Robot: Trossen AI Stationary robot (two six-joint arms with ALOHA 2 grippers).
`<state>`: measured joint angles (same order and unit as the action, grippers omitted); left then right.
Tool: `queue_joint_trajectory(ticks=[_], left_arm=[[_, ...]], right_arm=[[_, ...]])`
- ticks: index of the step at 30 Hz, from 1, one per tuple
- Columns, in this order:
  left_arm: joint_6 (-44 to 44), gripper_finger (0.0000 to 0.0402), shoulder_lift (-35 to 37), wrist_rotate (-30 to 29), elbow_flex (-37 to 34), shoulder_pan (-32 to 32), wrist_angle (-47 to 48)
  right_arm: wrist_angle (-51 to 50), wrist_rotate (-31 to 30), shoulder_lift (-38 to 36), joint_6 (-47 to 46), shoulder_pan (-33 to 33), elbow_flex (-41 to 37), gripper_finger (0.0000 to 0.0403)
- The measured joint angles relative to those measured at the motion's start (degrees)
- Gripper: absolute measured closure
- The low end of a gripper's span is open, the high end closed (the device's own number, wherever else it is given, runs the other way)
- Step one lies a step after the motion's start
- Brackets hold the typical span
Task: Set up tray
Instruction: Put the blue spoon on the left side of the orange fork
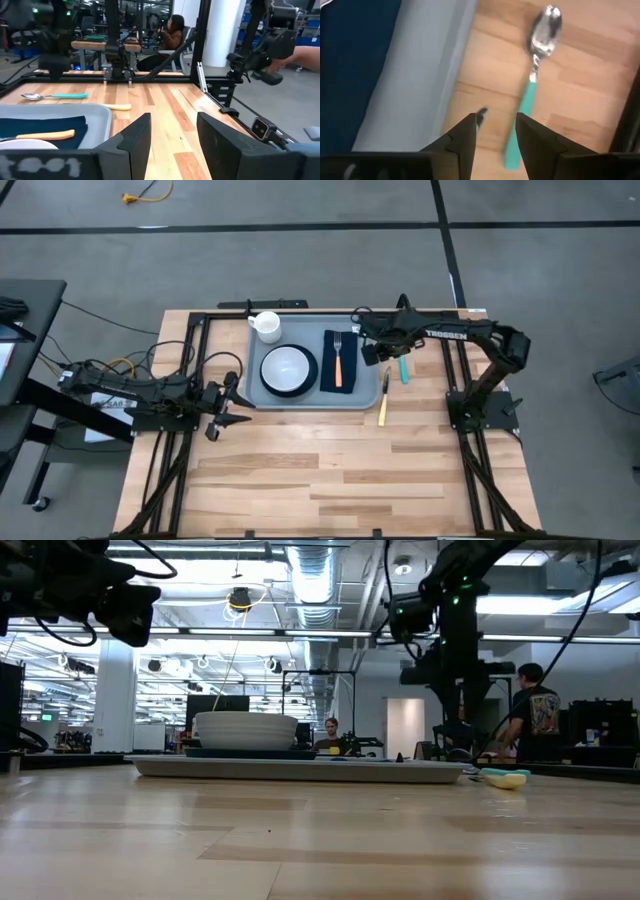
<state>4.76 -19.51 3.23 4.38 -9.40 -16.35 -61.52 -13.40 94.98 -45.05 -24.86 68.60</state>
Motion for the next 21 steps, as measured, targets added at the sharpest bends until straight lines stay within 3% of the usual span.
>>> queue_joint_trajectory(ticks=[10,21], left_arm=[[-0.22,0.0254,0.00,0.03,0.01,0.01,0.31],[-0.39,0.0254,0.00,0.66,0.02,0.00,0.95]], right_arm=[[-3.30,-0.06,7.20,4.68,-2.72,-0.14,0.0240],[-0.34,2.00,5.28,9.07,-6.64,-5.55,0.0239]])
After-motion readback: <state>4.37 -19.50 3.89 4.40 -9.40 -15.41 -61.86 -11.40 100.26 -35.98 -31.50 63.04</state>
